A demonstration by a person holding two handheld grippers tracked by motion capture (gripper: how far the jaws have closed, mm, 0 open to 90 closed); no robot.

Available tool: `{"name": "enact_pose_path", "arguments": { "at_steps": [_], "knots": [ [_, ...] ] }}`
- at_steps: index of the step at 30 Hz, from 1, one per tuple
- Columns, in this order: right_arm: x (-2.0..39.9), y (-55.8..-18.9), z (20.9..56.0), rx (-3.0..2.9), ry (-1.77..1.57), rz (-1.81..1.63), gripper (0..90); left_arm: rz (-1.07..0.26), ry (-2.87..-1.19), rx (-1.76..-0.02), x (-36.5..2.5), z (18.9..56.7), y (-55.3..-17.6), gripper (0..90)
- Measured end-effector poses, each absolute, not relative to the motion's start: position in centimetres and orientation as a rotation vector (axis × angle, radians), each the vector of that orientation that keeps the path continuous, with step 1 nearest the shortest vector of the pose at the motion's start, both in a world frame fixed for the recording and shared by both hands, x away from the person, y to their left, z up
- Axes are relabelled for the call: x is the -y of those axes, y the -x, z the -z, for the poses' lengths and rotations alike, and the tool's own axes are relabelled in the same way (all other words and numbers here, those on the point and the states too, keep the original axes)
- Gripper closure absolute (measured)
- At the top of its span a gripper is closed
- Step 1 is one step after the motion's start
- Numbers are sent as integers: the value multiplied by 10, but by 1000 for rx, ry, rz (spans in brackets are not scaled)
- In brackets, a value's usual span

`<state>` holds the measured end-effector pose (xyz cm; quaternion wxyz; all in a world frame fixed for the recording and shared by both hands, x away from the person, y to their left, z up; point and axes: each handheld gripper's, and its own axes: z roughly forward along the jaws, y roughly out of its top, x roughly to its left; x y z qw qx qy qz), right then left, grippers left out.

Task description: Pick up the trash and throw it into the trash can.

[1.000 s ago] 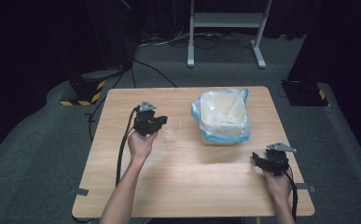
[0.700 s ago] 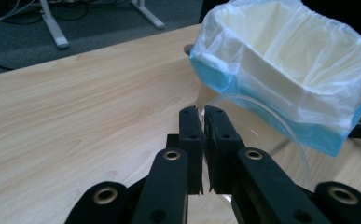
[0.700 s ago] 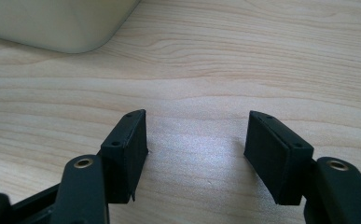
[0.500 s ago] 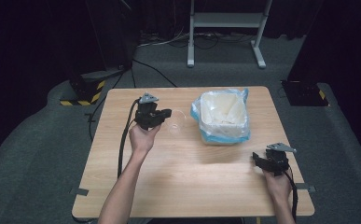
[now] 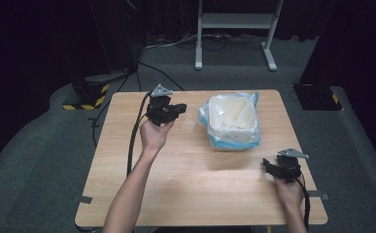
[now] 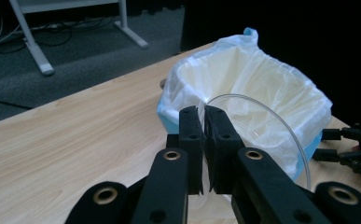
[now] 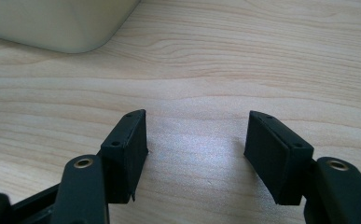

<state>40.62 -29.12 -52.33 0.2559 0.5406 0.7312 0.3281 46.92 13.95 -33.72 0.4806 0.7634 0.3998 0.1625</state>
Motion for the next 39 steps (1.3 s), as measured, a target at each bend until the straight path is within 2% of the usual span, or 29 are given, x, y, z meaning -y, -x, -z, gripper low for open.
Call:
{"name": "enact_pose_path", "arguments": {
  "at_steps": [23,39],
  "knots": [
    [291,-406,523,-1985,-1469,-891,383,-345,-1846,-865,-97,307,-490,859],
    [291,-406,523,-1985,-1469,-891,383,-282,-1838,-852,-73,316,-507,858]
  ]
}}
